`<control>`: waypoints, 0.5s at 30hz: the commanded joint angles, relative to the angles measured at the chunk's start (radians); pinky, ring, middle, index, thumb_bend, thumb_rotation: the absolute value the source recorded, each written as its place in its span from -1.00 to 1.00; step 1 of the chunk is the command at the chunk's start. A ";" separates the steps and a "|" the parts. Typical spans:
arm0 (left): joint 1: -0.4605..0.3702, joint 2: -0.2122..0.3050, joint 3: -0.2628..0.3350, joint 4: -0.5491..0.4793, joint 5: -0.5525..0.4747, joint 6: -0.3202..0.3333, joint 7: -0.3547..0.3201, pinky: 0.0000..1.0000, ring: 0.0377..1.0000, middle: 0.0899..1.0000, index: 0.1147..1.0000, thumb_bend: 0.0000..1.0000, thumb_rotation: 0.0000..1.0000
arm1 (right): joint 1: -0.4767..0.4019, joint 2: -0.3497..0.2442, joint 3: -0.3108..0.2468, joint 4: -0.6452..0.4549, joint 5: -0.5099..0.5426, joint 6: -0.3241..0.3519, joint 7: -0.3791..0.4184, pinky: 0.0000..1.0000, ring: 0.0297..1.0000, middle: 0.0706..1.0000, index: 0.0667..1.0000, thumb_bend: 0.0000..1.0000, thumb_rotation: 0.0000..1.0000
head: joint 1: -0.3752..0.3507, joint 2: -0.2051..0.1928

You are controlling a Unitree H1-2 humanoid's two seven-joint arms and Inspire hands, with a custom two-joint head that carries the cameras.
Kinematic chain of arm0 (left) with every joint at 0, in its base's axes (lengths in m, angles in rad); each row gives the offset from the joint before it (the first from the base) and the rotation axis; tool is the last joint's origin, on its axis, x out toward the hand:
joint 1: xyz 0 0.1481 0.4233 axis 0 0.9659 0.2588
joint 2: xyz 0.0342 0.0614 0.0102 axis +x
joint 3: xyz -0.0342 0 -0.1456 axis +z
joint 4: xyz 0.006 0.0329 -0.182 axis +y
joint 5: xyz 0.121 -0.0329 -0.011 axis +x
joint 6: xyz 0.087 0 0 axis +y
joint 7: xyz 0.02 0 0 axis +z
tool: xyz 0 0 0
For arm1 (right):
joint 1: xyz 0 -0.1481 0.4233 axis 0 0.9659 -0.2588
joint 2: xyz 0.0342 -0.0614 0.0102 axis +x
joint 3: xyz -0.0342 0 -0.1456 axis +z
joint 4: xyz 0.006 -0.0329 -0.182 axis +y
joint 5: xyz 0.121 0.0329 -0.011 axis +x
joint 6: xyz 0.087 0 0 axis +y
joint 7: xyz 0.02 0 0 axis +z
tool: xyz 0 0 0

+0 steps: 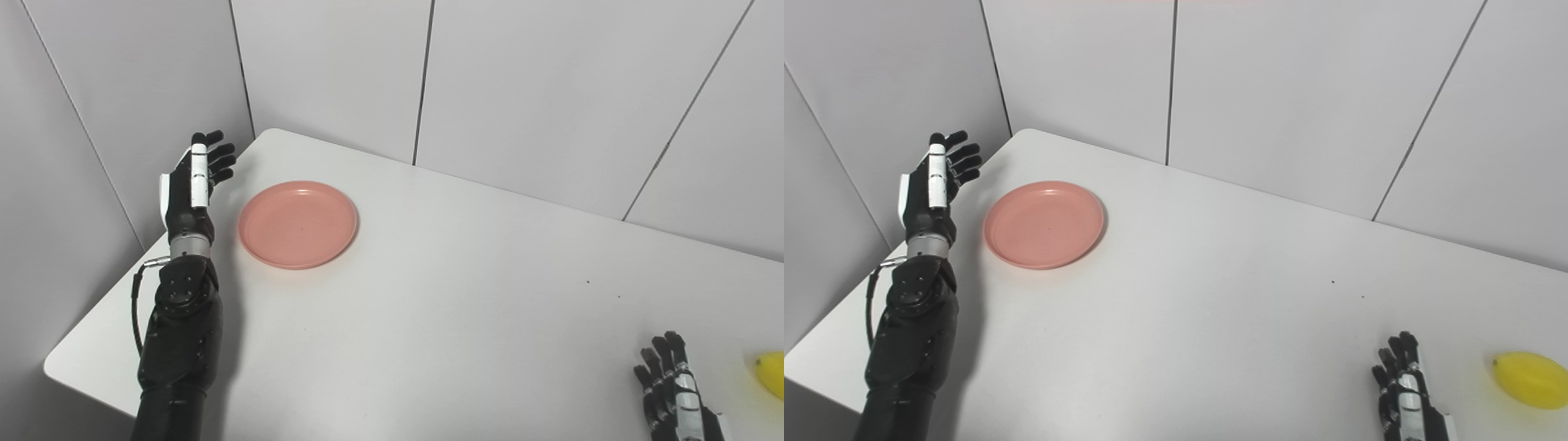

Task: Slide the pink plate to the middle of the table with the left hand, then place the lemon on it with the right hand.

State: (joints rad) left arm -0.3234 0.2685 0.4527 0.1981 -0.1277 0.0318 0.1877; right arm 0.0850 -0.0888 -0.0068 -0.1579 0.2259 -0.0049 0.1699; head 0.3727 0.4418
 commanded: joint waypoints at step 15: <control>-0.067 0.011 -0.003 0.157 -0.036 -0.095 0.022 0.50 0.48 0.43 0.40 -0.06 1.00 | 0.008 0.000 -0.008 -0.018 0.007 -0.050 0.010 1.00 1.00 1.00 1.00 0.04 0.76 | 0.000 0.008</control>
State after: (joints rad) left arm -0.3437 0.2681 0.4525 0.3637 -0.1567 -0.0219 0.2021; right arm 0.0884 -0.0883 -0.0086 -0.1603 0.2235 -0.0053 0.1701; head 0.3712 0.4479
